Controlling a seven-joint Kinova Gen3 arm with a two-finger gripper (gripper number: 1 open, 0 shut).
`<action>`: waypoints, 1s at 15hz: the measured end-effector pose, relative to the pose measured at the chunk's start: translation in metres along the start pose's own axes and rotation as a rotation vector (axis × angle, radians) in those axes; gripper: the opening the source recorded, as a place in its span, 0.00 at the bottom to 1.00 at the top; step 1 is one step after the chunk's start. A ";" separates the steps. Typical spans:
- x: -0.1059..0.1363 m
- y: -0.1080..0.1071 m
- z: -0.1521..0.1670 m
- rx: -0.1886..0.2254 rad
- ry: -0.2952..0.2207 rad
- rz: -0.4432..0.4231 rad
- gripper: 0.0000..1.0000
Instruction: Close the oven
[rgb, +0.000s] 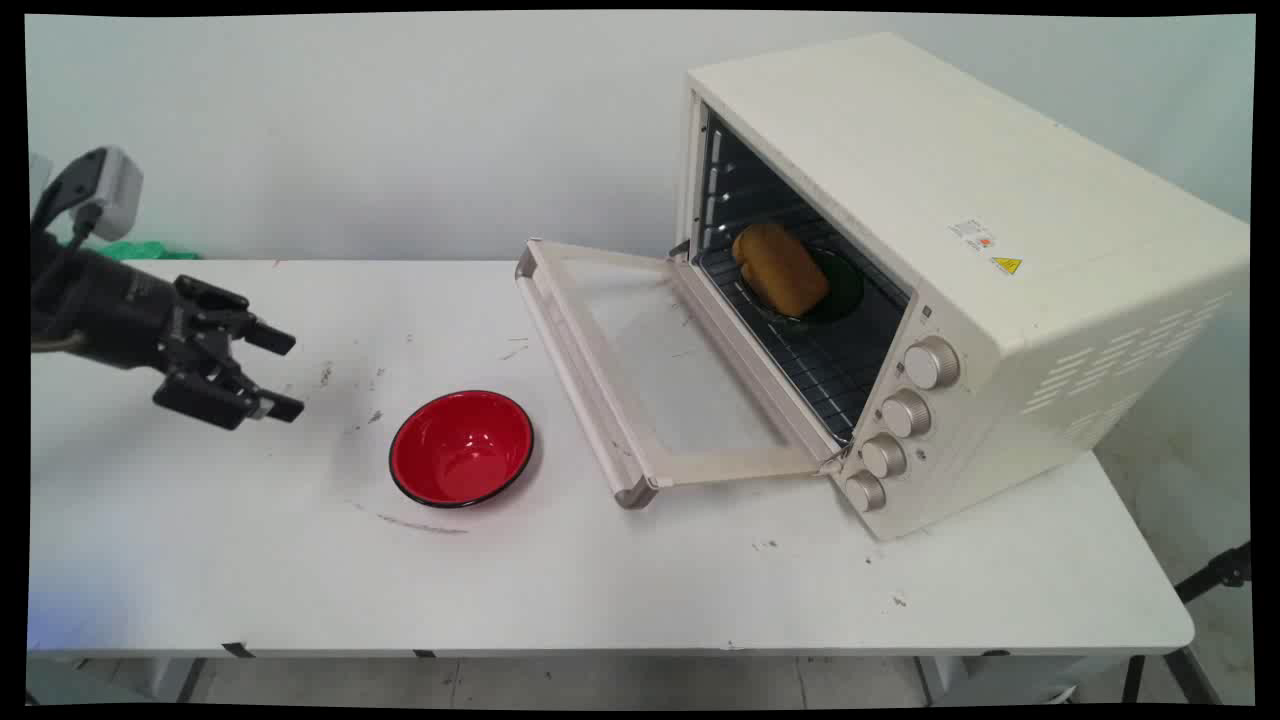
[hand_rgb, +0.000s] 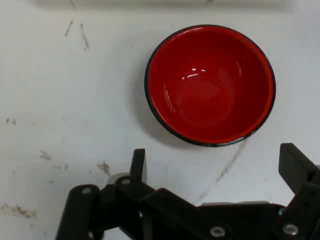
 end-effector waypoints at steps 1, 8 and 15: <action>0.006 -0.001 0.002 0.007 0.003 -0.002 1.00; 0.054 -0.006 0.043 0.050 0.020 -0.007 1.00; 0.089 -0.012 0.110 0.067 0.024 0.002 1.00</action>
